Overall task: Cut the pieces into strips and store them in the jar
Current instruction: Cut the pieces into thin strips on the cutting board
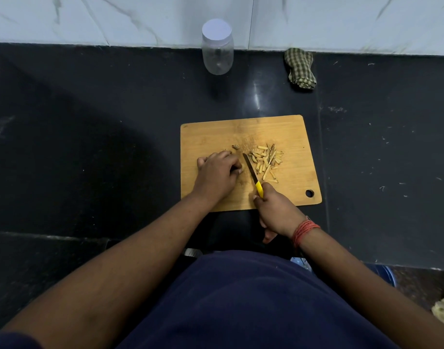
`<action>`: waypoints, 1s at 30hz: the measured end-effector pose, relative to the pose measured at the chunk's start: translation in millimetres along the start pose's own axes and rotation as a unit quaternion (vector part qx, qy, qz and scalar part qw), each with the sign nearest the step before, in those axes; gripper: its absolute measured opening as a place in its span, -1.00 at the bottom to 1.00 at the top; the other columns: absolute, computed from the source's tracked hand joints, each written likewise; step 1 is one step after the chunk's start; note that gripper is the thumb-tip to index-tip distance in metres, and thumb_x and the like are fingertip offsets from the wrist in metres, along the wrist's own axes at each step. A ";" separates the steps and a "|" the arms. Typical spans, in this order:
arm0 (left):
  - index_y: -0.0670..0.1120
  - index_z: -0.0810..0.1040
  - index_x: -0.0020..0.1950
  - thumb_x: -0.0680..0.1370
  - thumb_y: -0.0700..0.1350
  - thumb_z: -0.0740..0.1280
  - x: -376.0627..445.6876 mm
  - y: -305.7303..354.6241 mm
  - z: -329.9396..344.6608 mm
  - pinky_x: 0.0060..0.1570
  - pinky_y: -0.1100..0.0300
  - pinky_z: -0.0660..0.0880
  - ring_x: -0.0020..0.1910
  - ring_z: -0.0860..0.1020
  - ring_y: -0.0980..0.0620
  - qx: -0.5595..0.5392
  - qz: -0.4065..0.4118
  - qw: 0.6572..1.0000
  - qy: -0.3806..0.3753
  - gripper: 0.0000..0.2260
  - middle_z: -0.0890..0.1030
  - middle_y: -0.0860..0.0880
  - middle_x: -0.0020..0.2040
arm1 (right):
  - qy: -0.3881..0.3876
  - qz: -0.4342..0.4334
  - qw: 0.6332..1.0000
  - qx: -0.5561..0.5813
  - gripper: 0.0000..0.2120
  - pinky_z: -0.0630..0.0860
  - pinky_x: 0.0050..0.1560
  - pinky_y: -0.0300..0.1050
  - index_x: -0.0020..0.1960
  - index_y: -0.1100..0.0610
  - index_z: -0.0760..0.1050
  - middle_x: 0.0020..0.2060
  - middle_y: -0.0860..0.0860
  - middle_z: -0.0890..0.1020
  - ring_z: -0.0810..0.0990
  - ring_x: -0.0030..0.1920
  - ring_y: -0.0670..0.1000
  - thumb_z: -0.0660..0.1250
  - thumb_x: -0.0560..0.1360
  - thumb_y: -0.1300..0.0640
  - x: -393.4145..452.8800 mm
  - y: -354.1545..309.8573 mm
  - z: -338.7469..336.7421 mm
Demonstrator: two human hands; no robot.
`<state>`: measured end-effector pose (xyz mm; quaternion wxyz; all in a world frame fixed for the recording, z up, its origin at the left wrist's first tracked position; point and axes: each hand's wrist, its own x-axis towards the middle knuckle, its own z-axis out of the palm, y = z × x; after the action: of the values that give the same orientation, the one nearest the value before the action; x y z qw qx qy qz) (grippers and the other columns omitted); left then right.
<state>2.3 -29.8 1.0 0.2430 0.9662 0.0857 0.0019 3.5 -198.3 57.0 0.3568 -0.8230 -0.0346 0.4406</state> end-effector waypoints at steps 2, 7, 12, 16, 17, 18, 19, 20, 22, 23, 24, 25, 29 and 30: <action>0.04 0.60 0.09 0.60 0.00 0.33 -0.3 1.7 0.1 0.08 0.07 0.18 0.16 0.49 0.04 0.009 -0.002 1.000 -0.002 -0.89 0.57 0.09 0.08 | -0.003 -0.002 1.000 -0.001 -0.80 0.61 -0.49 0.10 0.28 0.08 0.22 -0.33 0.22 0.50 0.52 -0.61 0.10 0.02 0.68 0.08 -0.6 -1.2 3.4; 0.04 0.61 0.08 0.60 -0.03 0.34 -0.1 1.6 1.4 0.14 0.01 0.21 0.18 0.48 0.02 0.012 -0.008 1.000 -0.007 -0.90 0.57 0.08 0.09 | -0.013 0.009 1.000 -0.013 -0.82 0.61 -0.43 0.25 0.25 0.09 0.21 -0.29 0.25 0.51 0.52 -0.58 0.14 0.00 0.66 0.16 -0.1 -2.7 11.0; 0.06 0.61 0.07 0.59 -0.03 0.36 0.3 -1.1 1.3 0.14 0.01 0.20 0.18 0.48 0.02 0.015 0.003 1.000 -0.014 -0.91 0.55 0.09 0.07 | -0.004 0.024 0.999 -0.032 -0.72 0.57 -0.56 0.09 0.32 0.11 0.18 -0.25 0.27 0.51 0.51 -0.63 0.12 -0.02 0.63 0.24 2.6 -6.9 15.8; 0.07 0.62 0.06 0.58 -0.01 0.37 0.2 -2.9 1.1 0.17 -0.01 0.22 0.17 0.48 0.01 0.017 0.012 1.000 -0.011 -0.91 0.55 0.09 0.05 | 0.012 0.031 0.998 -0.047 -0.69 0.48 -0.66 -0.03 0.34 0.17 0.19 -0.19 0.28 0.49 0.47 -0.69 0.08 -0.04 0.61 0.29 7.0 -9.8 19.1; 0.07 0.62 0.06 0.58 -0.01 0.36 0.0 -3.0 1.5 0.17 -0.02 0.22 0.16 0.49 0.01 0.021 0.013 1.000 -0.007 -0.91 0.56 0.09 0.05 | 0.014 0.033 0.998 -0.054 -0.66 0.45 -0.68 -0.08 0.36 0.18 0.18 -0.19 0.27 0.48 0.47 -0.69 0.08 -0.04 0.61 0.31 8.1 -10.2 20.2; 0.07 0.62 0.06 0.58 -0.01 0.36 -0.2 -2.5 1.9 0.16 -0.02 0.23 0.16 0.49 0.01 0.026 0.014 1.000 -0.003 -0.91 0.56 0.08 0.04 | 0.015 0.036 0.997 -0.059 -0.64 0.43 -0.69 -0.11 0.38 0.18 0.17 -0.20 0.25 0.46 0.48 -0.66 0.10 -0.04 0.60 0.32 9.1 -10.2 21.6; 0.07 0.62 0.06 0.57 0.00 0.36 -0.7 -1.8 2.3 0.16 -0.02 0.23 0.15 0.49 0.00 0.032 0.014 0.999 0.002 -0.90 0.56 0.08 0.04 | 0.015 0.039 0.997 -0.062 -0.62 0.41 -0.70 -0.12 0.40 0.18 0.17 -0.20 0.23 0.45 0.49 -0.61 0.13 -0.03 0.60 0.34 9.4 -9.8 23.1; 0.06 0.62 0.06 0.57 -0.01 0.36 -1.0 -1.1 2.7 0.15 -0.02 0.23 0.14 0.50 -0.01 0.038 0.012 0.999 0.007 -0.90 0.56 0.08 0.03 | 0.015 0.044 0.997 -0.062 -0.61 0.40 -0.71 -0.13 0.41 0.18 0.16 -0.21 0.22 0.44 0.49 -0.56 0.14 -0.03 0.60 0.35 8.7 -9.6 24.3; 0.06 0.63 0.07 0.57 -0.02 0.36 -1.6 0.3 4.0 0.16 -0.02 0.25 0.13 0.50 -0.01 0.048 0.002 0.999 0.014 -0.89 0.56 0.07 0.03 | 0.010 0.049 0.997 -0.057 -0.59 0.40 -0.72 -0.12 0.42 0.17 0.16 -0.21 0.22 0.43 0.49 -0.51 0.15 -0.03 0.59 0.37 5.9 -8.1 26.0; 0.07 0.63 0.08 0.56 -0.03 0.36 -1.8 0.9 4.7 0.16 -0.03 0.27 0.13 0.50 -0.01 0.054 -0.001 0.998 0.017 -0.88 0.56 0.07 0.03 | 0.005 0.052 0.997 -0.056 -0.57 0.40 -0.72 -0.12 0.43 0.16 0.15 -0.21 0.21 0.43 0.50 -0.50 0.17 -0.03 0.59 0.38 4.2 -6.3 26.5; 0.07 0.63 0.08 0.56 -0.04 0.36 -2.2 1.5 5.7 0.16 -0.03 0.28 0.12 0.50 -0.02 0.059 -0.004 0.998 0.020 -0.87 0.56 0.07 0.03 | -0.001 0.056 0.997 -0.056 -0.56 0.41 -0.70 -0.12 0.44 0.14 0.15 -0.20 0.20 0.43 0.50 -0.49 0.18 -0.02 0.59 0.38 2.3 -3.8 26.8; 0.07 0.63 0.08 0.56 -0.04 0.36 -2.5 2.2 6.6 0.15 -0.04 0.30 0.11 0.50 -0.02 0.062 -0.007 0.998 0.023 -0.88 0.56 0.07 0.03 | -0.004 0.057 0.997 -0.059 -0.57 0.43 -0.68 -0.11 0.43 0.13 0.16 -0.20 0.19 0.43 0.51 -0.48 0.19 -0.01 0.59 0.37 0.6 -1.1 27.0; 0.06 0.62 0.03 0.56 -0.05 0.34 -4.7 5.2 8.3 0.13 -0.01 0.28 0.09 0.49 -0.01 0.065 -0.013 0.997 0.037 -0.91 0.54 0.08 0.01 | 0.021 0.018 0.992 -0.122 -0.67 0.59 -0.08 0.06 0.39 0.25 0.24 -0.29 -0.02 0.34 0.60 0.01 0.25 0.02 0.64 0.24 -4.2 10.9 31.3; 0.06 0.61 0.03 0.57 -0.04 0.34 -4.9 5.6 8.5 0.12 -0.01 0.27 0.09 0.49 0.00 0.064 -0.015 0.997 0.039 -0.92 0.54 0.08 0.00 | 0.022 0.013 0.992 -0.127 -0.66 0.56 0.03 0.07 0.40 0.25 0.25 -0.29 -0.04 0.31 0.58 0.09 0.24 0.02 0.65 0.22 -6.3 14.4 32.3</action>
<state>-1.2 -39.5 -3.7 0.1769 0.9776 0.1097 0.0304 -28.2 -193.3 41.0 0.2446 -0.8715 -0.0721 0.4189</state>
